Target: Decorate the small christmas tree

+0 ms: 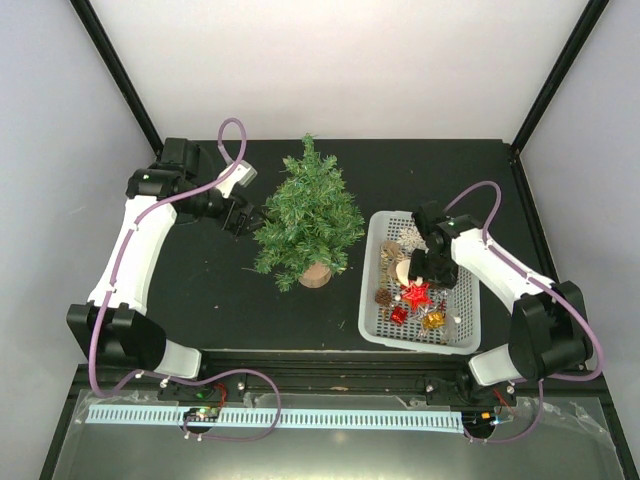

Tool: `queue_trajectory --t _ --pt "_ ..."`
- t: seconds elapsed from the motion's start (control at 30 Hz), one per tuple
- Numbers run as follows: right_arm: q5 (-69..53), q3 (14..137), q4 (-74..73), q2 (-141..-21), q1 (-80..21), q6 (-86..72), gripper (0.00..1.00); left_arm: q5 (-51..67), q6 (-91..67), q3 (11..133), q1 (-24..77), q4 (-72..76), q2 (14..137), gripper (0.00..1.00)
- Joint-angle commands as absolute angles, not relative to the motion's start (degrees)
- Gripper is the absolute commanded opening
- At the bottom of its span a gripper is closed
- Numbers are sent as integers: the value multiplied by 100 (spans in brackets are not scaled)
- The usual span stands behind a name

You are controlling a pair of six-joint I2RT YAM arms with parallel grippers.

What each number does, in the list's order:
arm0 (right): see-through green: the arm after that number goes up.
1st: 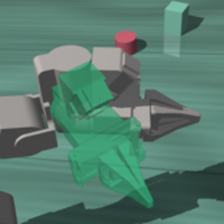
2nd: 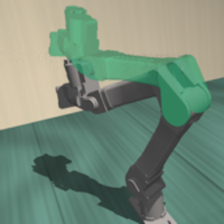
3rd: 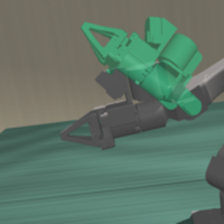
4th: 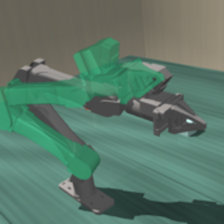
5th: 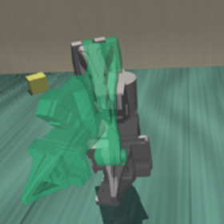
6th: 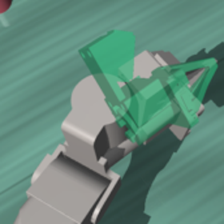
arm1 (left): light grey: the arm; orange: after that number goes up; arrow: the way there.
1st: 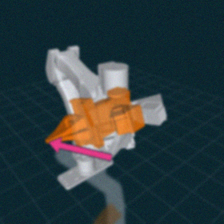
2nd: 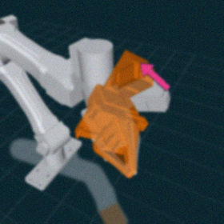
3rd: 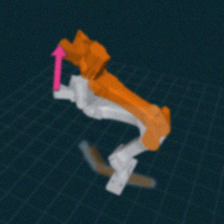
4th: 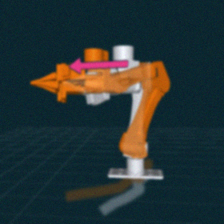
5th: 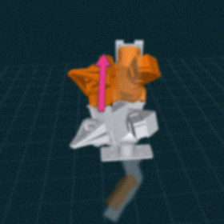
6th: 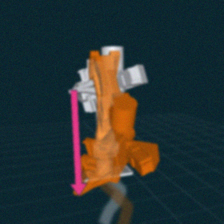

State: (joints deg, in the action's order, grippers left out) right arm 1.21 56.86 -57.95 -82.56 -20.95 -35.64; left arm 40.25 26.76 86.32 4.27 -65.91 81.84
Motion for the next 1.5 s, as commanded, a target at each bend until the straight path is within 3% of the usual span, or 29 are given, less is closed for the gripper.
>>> queue_trajectory --t 0.0,0.17,0.63,0.87,1.17,1.47 --pt "573 5799 -5963 -8106 -2005 -3457 60 4024 2718 8577 475 -6447 8077 99" --pt "233 5897 -5754 -8072 -1995 -3464 52 4012 2707 8542 483 -6393 8117 99" --pt "-866 5670 -4800 -8693 -1995 -3876 50 4035 2692 8569 479 -6315 8221 99" --pt "-586 5992 -5080 -8733 -1986 -3867 2 4036 2706 8644 483 -6341 8207 99" --pt "486 7524 -6344 -7460 -1986 -3485 1 4094 2986 9024 517 -6419 7975 99" --pt "237 8984 -6698 -6638 -1986 -3273 1 4435 3003 9632 693 -6149 7643 99"
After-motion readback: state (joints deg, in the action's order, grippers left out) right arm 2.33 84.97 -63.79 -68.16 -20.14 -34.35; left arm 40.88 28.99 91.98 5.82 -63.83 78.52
